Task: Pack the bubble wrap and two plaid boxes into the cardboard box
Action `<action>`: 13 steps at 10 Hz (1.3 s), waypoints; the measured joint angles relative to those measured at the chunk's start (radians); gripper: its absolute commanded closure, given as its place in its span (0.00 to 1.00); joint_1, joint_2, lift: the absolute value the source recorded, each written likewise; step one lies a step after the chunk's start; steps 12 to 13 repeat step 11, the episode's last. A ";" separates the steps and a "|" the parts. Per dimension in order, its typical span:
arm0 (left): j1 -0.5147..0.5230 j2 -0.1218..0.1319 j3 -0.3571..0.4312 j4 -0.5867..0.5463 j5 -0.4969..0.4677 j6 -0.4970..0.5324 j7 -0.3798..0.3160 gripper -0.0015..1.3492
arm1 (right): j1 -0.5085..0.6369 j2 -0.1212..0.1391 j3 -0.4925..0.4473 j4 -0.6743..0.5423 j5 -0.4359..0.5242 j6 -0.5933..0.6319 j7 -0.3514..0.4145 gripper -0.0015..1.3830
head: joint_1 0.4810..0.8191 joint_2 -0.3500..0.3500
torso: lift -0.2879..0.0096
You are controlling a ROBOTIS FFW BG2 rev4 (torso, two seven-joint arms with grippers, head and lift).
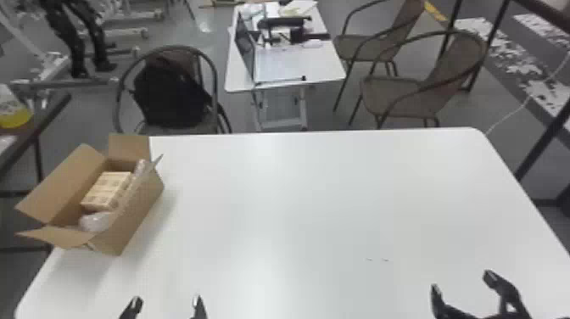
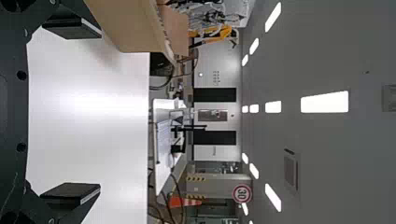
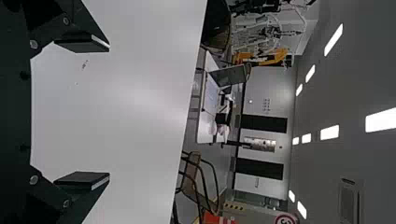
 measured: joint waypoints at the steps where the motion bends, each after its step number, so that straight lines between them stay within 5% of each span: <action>1: 0.007 0.000 0.017 0.017 0.000 -0.001 -0.041 0.09 | 0.023 0.001 0.000 -0.002 0.006 -0.005 -0.014 0.22 | 0.63 0.66 | 0.80; 5: -0.031 0.000 0.156 0.021 -0.018 0.051 -0.287 0.07 | 0.041 0.001 0.002 -0.009 0.006 0.000 -0.017 0.22 | 0.63 0.70 | 0.80; 13: -0.053 0.000 0.190 0.021 -0.016 0.104 -0.358 0.08 | 0.039 0.001 0.004 -0.006 -0.006 0.010 -0.017 0.22 | 0.63 0.71 | 0.80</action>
